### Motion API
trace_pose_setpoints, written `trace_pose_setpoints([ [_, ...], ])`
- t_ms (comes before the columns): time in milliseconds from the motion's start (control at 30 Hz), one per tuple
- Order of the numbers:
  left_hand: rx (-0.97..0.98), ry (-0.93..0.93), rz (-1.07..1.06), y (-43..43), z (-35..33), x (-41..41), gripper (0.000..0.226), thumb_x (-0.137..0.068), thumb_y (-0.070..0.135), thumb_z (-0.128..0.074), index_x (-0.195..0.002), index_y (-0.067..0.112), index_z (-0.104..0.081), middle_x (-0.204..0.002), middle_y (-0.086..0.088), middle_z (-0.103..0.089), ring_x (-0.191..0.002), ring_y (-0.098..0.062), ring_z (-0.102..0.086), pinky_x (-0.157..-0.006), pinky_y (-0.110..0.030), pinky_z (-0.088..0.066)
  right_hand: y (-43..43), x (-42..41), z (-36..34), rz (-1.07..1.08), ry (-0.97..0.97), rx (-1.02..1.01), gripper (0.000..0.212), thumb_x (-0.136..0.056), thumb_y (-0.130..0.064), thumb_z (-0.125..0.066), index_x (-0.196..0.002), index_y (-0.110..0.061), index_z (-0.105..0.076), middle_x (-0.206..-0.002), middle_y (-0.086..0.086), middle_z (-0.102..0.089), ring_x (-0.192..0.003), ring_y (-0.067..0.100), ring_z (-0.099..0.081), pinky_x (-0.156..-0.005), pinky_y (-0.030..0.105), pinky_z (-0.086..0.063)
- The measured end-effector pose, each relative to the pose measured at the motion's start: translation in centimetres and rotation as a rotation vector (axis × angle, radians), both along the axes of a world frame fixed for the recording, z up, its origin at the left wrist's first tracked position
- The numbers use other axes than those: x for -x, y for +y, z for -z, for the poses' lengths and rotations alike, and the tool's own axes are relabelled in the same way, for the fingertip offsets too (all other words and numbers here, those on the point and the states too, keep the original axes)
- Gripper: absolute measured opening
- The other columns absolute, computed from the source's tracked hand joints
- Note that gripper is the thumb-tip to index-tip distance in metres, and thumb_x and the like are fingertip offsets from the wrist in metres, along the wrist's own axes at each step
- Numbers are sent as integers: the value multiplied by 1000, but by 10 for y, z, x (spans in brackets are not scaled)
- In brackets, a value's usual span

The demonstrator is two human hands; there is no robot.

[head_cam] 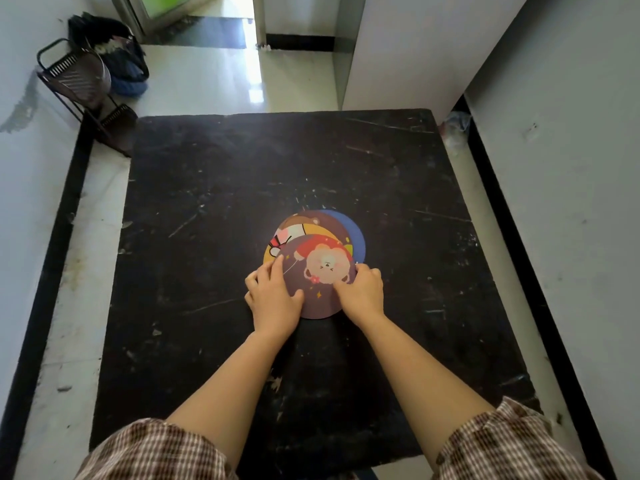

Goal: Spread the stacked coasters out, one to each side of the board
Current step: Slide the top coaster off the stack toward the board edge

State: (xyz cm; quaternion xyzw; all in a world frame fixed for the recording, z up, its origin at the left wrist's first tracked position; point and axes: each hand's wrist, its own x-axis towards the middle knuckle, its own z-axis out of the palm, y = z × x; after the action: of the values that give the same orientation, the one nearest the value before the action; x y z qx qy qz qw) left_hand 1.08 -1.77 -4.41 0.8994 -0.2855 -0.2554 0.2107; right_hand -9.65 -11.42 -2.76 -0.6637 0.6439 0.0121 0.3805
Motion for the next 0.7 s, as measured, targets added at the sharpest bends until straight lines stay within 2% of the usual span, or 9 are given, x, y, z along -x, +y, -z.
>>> trace_pose_setpoints([
  [100, 90, 74, -139, -7, -3, -2, 72, -82, 24, -66, -145, 24, -31, -132, -11, -43, -124, -29, -34, -101, -45, -37, -4, 1, 1, 128, -98, -10, 35, -81, -15, -66, -114, -7, -55, -118, 11, -50, -103, 26, -56, -80, 32, -47],
  [167, 139, 134, -258, -10, -6, -4, 65, -84, 24, -66, -143, 21, -37, -126, -12, -47, -121, -28, -42, -98, -44, -43, -7, 5, 1, 218, -176, -49, 21, -81, -10, -66, -100, -9, -59, -106, 9, -59, -95, 24, -59, -72, 31, -49],
  [267, 187, 201, -331, -6, -12, -3, 50, -89, 23, -63, -136, 17, -49, -117, -8, -61, -110, -26, -57, -92, -43, -51, -9, 16, -1, 154, -224, -65, 12, -84, -8, -64, -91, -14, -56, -91, 3, -60, -89, 18, -60, -63, 25, -47],
  [367, 251, 364, -274, 9, -17, 1, 25, -86, 19, -64, -110, 15, -66, -88, -5, -70, -83, -20, -66, -73, -37, -56, -11, 35, -9, 33, -295, -61, 12, -90, -7, -54, -94, -19, -55, -95, 1, -60, -89, 15, -59, -62, 24, -47],
  [433, 268, 486, -287, 24, -20, 8, 9, -81, 18, -64, -89, 16, -68, -78, -4, -70, -74, -20, -66, -65, -34, -54, -13, 49, -17, 13, -353, -71, 17, -91, -5, -50, -93, -20, -58, -92, 1, -63, -86, 14, -61, -64, 28, -51],
  [500, 266, 574, -290, 40, -22, 18, 4, -79, 18, -64, -79, 16, -67, -74, -2, -69, -71, -18, -62, -63, -32, -50, -14, 64, -27, -20, -390, -109, 20, -91, -3, -49, -92, -19, -60, -84, 2, -65, -77, 13, -63, -58, 25, -47],
  [600, 276, 663, -292, 62, -25, 40, 9, -80, 19, -64, -87, 20, -69, -78, 0, -68, -73, -16, -60, -63, -26, -48, -11, 86, -40, -198, -383, -197, 20, -89, 2, -49, -92, -15, -61, -73, 6, -65, -64, 12, -58, -55, 22, -43],
  [700, 288, 681, -203, 78, -29, 69, 22, -81, 26, -69, -103, 25, -69, -89, 0, -69, -83, -13, -64, -68, -25, -49, -4, 103, -48, -464, -267, -259, 22, -86, 6, -50, -95, -9, -63, -75, 14, -63, -69, 19, -55, -66, 31, -43],
])
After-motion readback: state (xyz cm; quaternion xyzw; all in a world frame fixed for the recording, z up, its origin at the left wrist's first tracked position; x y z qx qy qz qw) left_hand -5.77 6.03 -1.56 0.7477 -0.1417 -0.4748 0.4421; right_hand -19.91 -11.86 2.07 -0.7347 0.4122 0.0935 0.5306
